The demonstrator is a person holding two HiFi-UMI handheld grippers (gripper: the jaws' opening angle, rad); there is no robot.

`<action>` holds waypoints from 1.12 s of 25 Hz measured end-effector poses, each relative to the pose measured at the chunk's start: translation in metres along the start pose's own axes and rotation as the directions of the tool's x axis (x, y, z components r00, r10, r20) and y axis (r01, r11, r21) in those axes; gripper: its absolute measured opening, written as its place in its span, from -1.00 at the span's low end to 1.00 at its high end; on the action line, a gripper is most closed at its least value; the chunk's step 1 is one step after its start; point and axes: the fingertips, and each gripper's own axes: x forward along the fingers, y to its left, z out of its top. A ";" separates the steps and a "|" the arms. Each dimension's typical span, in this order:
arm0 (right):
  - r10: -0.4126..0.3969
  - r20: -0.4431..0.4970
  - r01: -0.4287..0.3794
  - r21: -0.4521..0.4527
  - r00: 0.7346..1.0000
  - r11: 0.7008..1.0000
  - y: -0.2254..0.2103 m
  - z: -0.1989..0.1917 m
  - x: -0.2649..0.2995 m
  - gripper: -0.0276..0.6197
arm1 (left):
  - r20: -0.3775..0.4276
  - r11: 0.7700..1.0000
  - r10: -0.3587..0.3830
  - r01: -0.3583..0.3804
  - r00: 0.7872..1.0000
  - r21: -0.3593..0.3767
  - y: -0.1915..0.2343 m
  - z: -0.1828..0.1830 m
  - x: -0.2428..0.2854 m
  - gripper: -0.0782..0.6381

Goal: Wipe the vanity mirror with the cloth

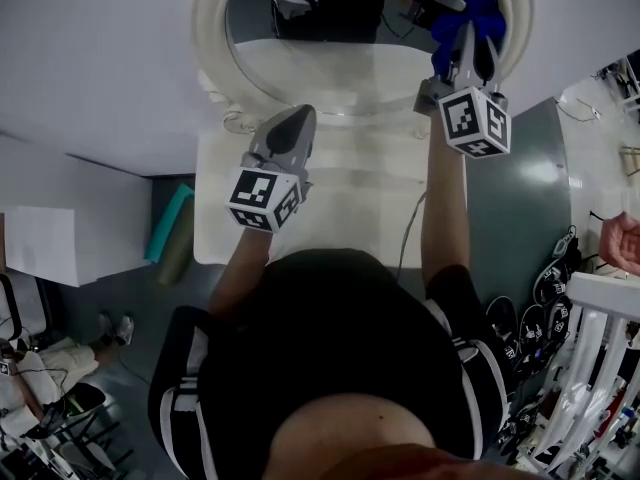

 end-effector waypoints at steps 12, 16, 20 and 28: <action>0.153 0.048 -0.151 -0.046 0.987 0.987 0.051 0.036 0.027 -0.81 | 0.026 0.995 0.095 -0.095 0.995 0.004 0.029 0.016 -0.018 -0.76; 0.204 0.048 -0.200 -0.069 0.978 0.977 0.075 0.042 0.035 -0.81 | 0.030 0.993 0.114 -0.115 0.993 0.002 0.034 0.019 -0.025 -0.76; 0.252 0.038 -0.247 -0.097 0.967 0.964 0.099 0.053 0.043 -0.81 | 0.029 0.991 0.137 -0.137 0.990 -0.001 0.037 0.021 -0.036 -0.76; 0.292 0.017 -0.288 -0.125 0.956 0.949 0.130 0.069 0.051 -0.81 | 0.029 0.984 0.177 -0.177 0.984 -0.013 0.045 0.025 -0.060 -0.76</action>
